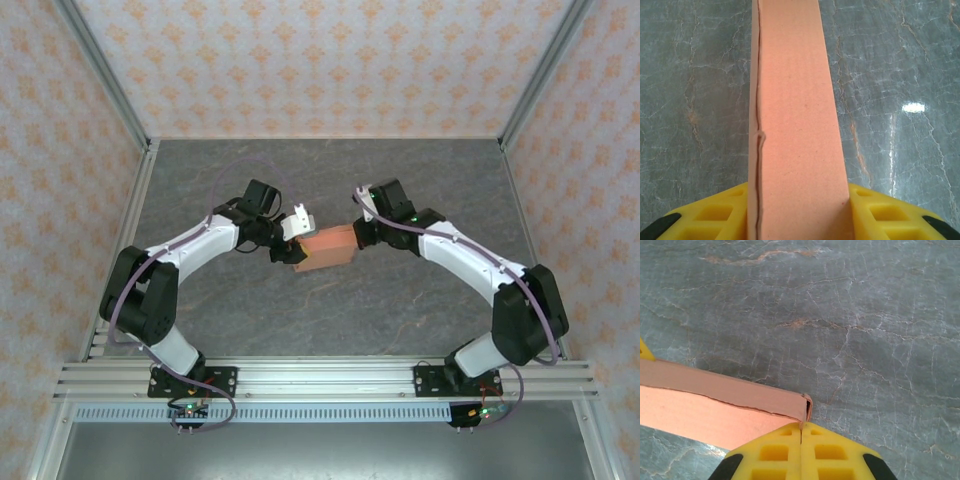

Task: Fold the paper box

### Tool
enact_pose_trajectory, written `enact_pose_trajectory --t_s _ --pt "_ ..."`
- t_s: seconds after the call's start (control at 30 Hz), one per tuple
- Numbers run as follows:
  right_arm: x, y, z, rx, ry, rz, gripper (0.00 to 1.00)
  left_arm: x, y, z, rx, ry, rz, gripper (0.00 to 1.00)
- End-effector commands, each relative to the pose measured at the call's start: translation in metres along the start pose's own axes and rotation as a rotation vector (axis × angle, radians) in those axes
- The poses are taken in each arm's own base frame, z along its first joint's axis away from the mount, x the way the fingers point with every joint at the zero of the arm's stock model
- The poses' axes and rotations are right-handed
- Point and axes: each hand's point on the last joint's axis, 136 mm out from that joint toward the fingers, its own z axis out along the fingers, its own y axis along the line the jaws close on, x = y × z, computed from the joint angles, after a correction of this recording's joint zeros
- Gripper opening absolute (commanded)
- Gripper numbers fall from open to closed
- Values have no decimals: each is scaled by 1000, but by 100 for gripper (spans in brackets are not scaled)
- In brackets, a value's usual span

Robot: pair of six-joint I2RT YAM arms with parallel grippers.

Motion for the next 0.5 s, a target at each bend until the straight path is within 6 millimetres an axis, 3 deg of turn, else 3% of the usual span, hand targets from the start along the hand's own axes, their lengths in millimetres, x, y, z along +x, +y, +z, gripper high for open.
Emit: enact_pose_trajectory --t_s 0.0,0.47 --pt "-4 1 -4 74 36 82 2 -5 7 3 -31 8 4 42" --pt "-2 0 -1 125 21 162 2 -3 12 4 -48 19 -14 42"
